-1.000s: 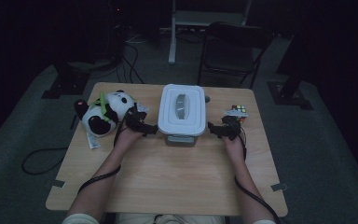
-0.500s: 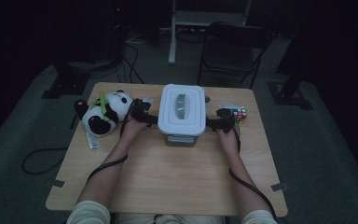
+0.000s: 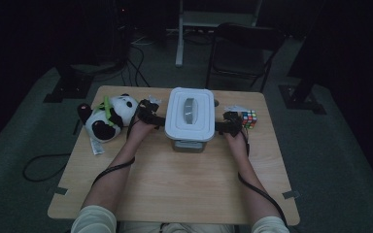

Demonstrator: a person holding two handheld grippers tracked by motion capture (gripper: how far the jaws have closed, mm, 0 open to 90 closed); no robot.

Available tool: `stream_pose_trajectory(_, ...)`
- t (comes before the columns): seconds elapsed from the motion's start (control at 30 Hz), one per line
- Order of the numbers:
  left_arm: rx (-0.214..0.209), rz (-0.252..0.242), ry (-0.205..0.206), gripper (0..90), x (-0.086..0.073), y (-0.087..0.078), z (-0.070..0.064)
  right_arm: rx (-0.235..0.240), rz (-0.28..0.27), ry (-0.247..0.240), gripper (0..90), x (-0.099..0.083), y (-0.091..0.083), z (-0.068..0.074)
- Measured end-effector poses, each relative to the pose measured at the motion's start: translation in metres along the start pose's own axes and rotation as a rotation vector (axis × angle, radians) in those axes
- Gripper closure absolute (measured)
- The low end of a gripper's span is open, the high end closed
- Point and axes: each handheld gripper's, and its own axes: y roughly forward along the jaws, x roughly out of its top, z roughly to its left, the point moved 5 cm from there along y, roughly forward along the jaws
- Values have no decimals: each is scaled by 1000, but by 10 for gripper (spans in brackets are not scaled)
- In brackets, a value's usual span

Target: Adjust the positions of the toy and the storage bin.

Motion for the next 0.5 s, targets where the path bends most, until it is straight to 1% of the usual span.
stream_pose_trajectory(0.1, 4, 8, 15, 17, -1, -2, -3, 5, -15, 3, 188, -1, -3, 1)
stream_pose_trajectory(0.13, 4, 11, 21, 17, -1, -3, -5, 11, -14, 11, 197, -2, -3, 1)
stream_pose_trajectory(0.2, 9, 20, 33, 17, -1, -4, -7, 12, -19, 10, 206, -3, -5, 1)
stream_pose_trajectory(0.23, 6, 22, 37, 17, -1, -5, -9, 20, -14, 14, 213, -4, -6, 1)
stream_pose_trajectory(0.3, 7, 27, 47, 18, -1, -7, -11, 7, -18, -2, 218, -4, -8, 2)
stream_pose_trajectory(0.37, 6, 32, 52, 17, -2, -8, -13, 7, -15, -16, 224, -6, -12, 3)
stream_pose_trajectory(0.4, 7, 35, 58, 17, -3, -9, -15, 0, -21, -27, 224, -7, -13, 3)
stream_pose_trajectory(0.43, 6, 38, 65, 17, -3, -10, -16, 6, -16, -29, 225, -8, -15, 3)
stream_pose_trajectory(0.5, 4, 43, 71, 17, -4, -12, -19, 31, -6, -10, 232, -9, -18, 3)
